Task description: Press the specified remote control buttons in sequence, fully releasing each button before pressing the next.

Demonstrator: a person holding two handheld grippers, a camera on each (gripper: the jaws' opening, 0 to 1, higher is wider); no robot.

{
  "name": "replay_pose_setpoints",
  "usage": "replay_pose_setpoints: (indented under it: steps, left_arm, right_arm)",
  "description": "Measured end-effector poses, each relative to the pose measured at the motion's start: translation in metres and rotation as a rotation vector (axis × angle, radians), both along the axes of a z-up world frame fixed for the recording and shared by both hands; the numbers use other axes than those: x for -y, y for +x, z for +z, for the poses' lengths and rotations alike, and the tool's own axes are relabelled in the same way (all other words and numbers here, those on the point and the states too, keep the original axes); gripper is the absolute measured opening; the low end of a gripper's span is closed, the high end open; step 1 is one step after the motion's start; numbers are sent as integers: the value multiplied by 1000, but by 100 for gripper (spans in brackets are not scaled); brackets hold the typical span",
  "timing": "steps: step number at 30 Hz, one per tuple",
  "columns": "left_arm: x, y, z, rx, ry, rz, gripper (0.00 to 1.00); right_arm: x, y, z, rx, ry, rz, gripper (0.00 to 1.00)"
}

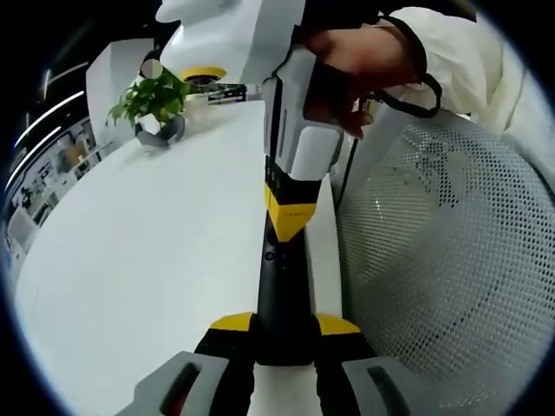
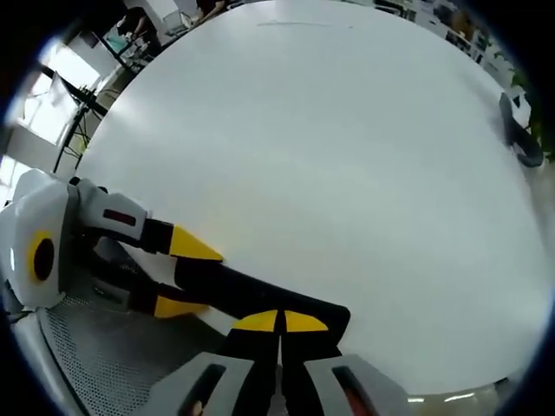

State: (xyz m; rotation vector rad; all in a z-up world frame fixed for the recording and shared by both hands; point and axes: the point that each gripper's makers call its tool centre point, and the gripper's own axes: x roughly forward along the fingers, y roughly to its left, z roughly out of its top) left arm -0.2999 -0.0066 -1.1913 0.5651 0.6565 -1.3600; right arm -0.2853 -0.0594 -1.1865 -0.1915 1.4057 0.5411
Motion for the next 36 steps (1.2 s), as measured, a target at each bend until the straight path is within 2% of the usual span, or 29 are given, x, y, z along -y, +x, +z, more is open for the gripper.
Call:
replay_pose_setpoints:
  steps: [15, 21, 25, 29, 36]
  left_arm:
    - [0, 1, 0, 4, 3, 2, 25]
    - [-7, 0, 0, -1, 18, 2, 25]
    - [-7, 0, 0, -4, 23, 2, 25]
    - [-7, 0, 0, -3, 23, -1, 25]
    - [-3, 1, 0, 2, 16, -9, 25]
  right_arm:
    - [1, 3, -1, 2, 34, -55, 0]
    - [2, 3, 0, -11, 112, -138, 0]
    - [2, 2, 1, 0, 131, -158, 0]
    - [1, 2, 1, 0, 139, -188, 0]
    - [1, 3, 3, -28, 114, -167, 0]
